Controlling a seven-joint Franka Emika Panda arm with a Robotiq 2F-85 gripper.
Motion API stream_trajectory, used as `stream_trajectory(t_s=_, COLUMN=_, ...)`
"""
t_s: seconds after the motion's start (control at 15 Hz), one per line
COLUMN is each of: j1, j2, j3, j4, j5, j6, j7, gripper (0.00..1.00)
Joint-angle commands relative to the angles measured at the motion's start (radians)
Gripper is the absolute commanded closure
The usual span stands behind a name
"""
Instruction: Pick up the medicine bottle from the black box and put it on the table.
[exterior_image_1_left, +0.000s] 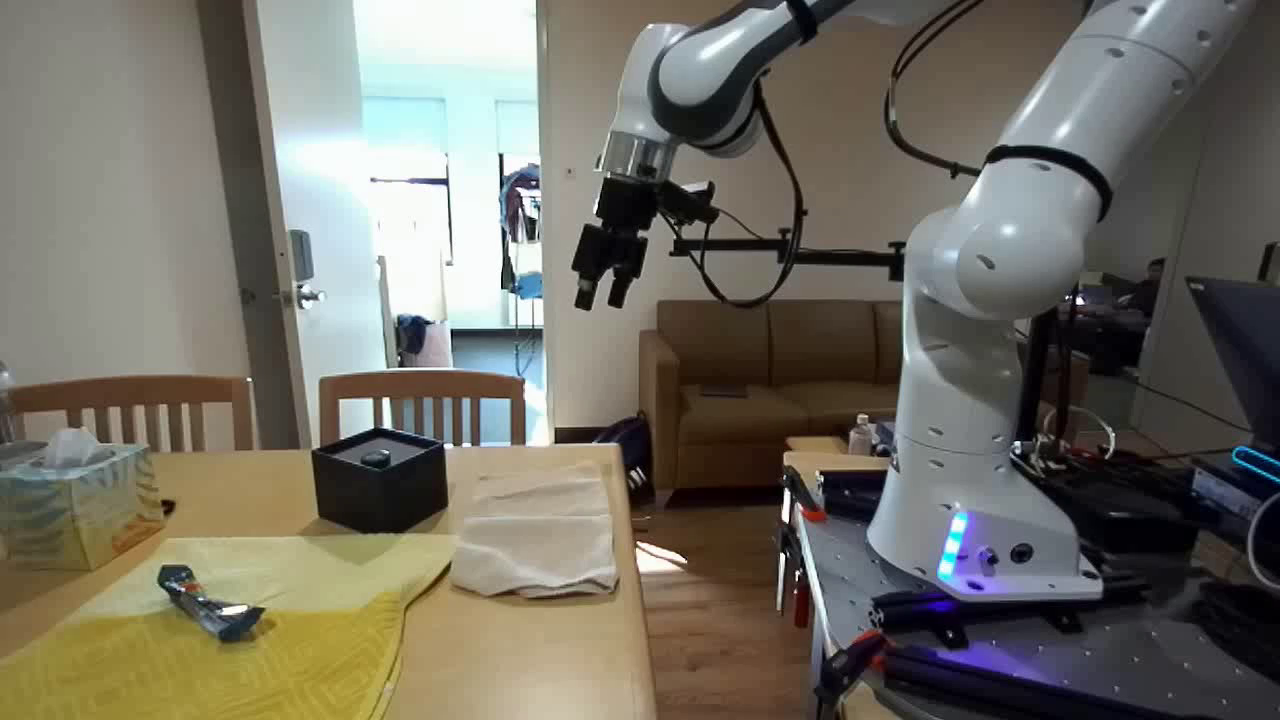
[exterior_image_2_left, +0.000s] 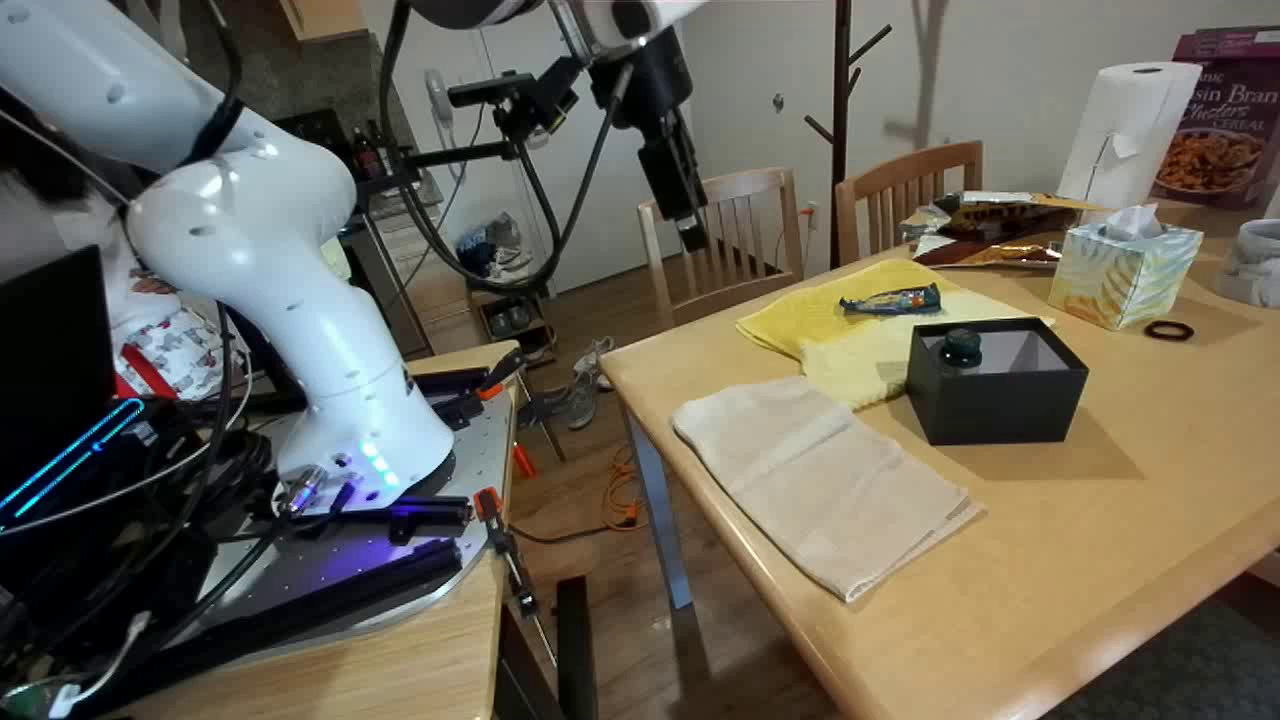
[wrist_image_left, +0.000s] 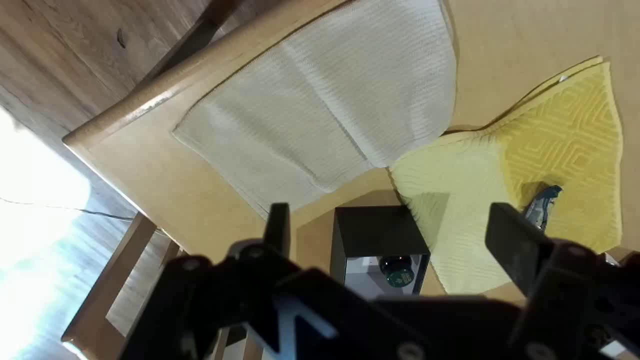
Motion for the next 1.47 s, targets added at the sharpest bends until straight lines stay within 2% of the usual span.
stream_trajectory(t_s=0.0, j1=-0.015, j2=0.001, j3=0.015, j4=0.002, j5=0.012, j6=-0.003, j7=-0.008, gripper=0.00)
stream_trajectory(t_s=0.47, j1=-0.015, j2=0.001, j3=0.015, j4=0.002, j5=0.012, j6=-0.003, j7=-0.008, gripper=0.00)
stream_trajectory(t_s=0.67, j1=-0.035, j2=0.013, j3=0.036, j4=0.033, j5=-0.019, j6=-0.070, j7=0.018, gripper=0.00)
stream_trajectory(t_s=1.07, j1=-0.015, j2=0.024, j3=0.056, j4=0.142, j5=-0.044, j6=-0.246, j7=-0.035, gripper=0.00)
stream_trajectory(t_s=1.27, j1=-0.002, j2=0.074, j3=0.067, j4=0.199, j5=-0.092, j6=-0.212, j7=-0.082, gripper=0.00)
stream_trajectory(t_s=1.4, j1=0.027, j2=0.119, j3=0.050, j4=0.240, j5=-0.072, j6=-0.222, j7=-0.147, gripper=0.00)
